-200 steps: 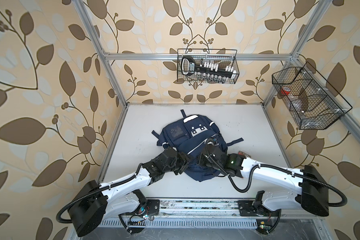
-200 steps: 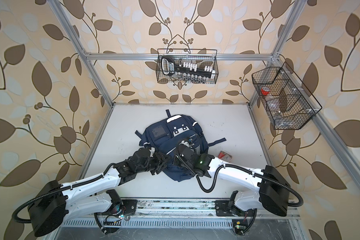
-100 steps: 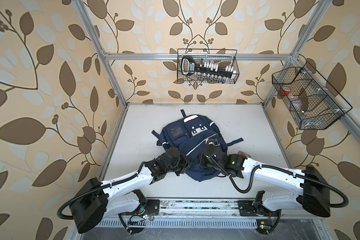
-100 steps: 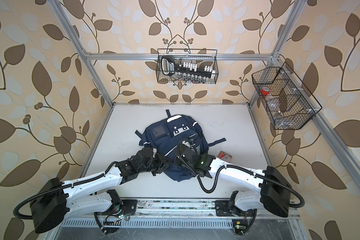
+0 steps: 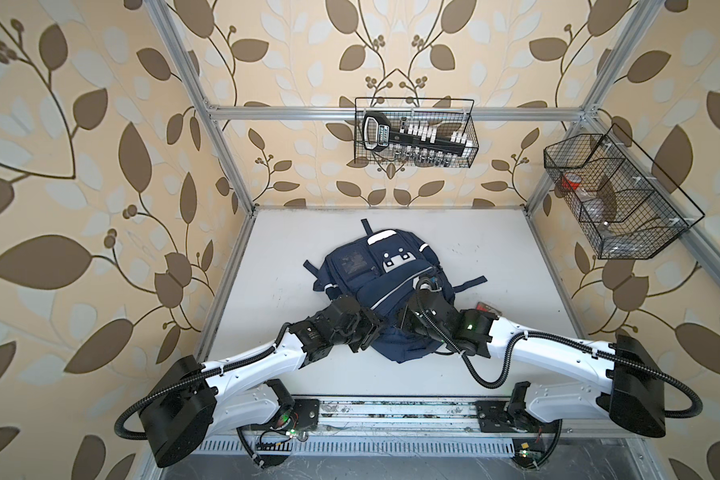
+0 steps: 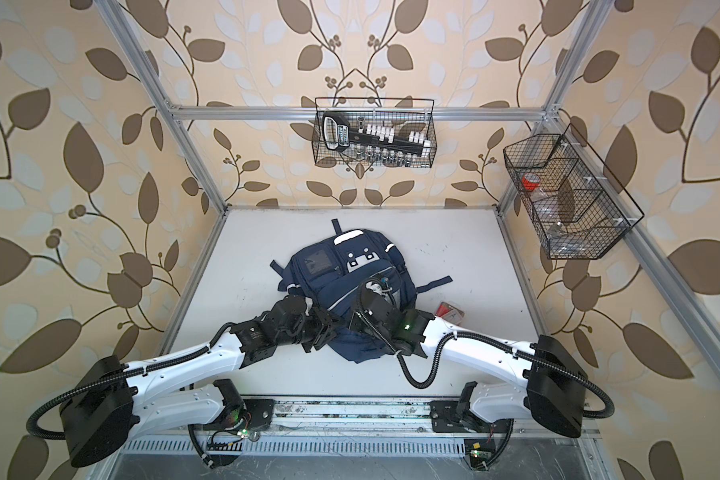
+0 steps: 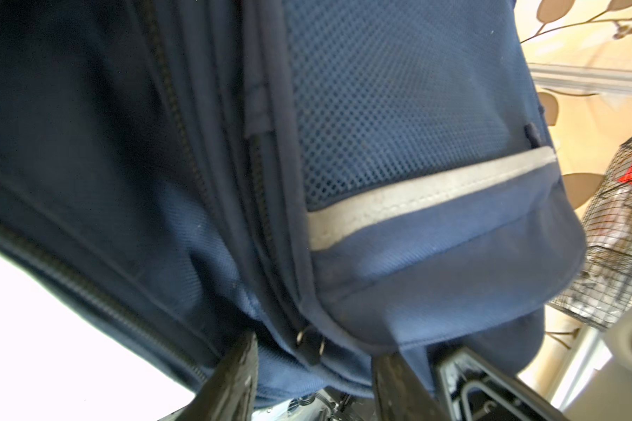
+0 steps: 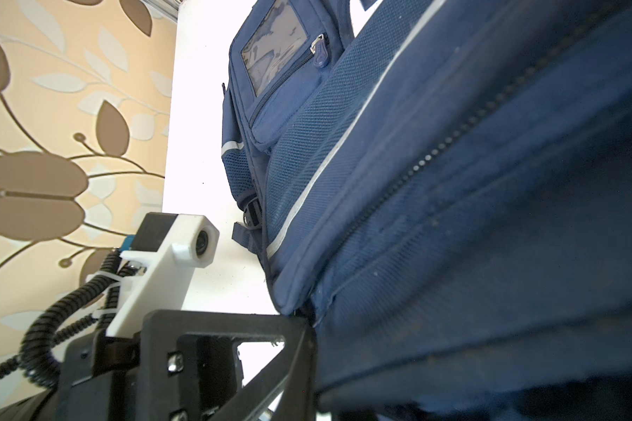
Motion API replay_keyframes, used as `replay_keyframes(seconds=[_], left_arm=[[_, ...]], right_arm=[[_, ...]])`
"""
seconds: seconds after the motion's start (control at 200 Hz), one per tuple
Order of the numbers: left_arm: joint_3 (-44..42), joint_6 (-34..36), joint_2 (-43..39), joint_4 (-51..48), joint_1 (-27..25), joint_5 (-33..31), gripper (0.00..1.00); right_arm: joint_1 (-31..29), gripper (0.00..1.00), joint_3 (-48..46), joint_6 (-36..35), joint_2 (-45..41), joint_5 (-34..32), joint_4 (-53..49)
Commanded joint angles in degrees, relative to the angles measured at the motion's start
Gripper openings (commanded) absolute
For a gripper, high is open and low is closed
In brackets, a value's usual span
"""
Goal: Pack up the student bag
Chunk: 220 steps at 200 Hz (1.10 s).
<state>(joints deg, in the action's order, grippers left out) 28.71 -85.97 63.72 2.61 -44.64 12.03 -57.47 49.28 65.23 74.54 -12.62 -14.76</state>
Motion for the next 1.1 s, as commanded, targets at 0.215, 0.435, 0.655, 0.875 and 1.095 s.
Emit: replay_keyframes(seconds=[0.215, 0.435, 0.655, 0.875, 1.095], left_arm=[[4.60, -0.41, 5.24, 8.14, 3.86, -2.20, 0.31], [5.68, 0.72, 4.44, 6.50, 4.12, -1.60, 0.03], [5.62, 2.35, 0.80, 2.73, 4.30, -2.16, 0.00], [5.61, 1.52, 0.88, 5.72, 4.30, 0.61, 0.00], [6.67, 1.86, -0.24, 4.53, 4.30, 0.96, 0.00]], right_arm=[[-1.76, 0.08, -0.62, 1.34, -2.27, 1.66, 1.23], [-1.80, 0.17, -1.13, 0.43, -3.16, 0.22, -0.21], [-5.46, 0.84, -0.37, -9.20, -6.87, -4.72, -8.43], [-5.39, 0.53, -4.41, -15.89, -8.38, -1.30, -4.66], [-2.32, 0.42, -2.84, -20.47, -4.07, -1.13, -4.97]])
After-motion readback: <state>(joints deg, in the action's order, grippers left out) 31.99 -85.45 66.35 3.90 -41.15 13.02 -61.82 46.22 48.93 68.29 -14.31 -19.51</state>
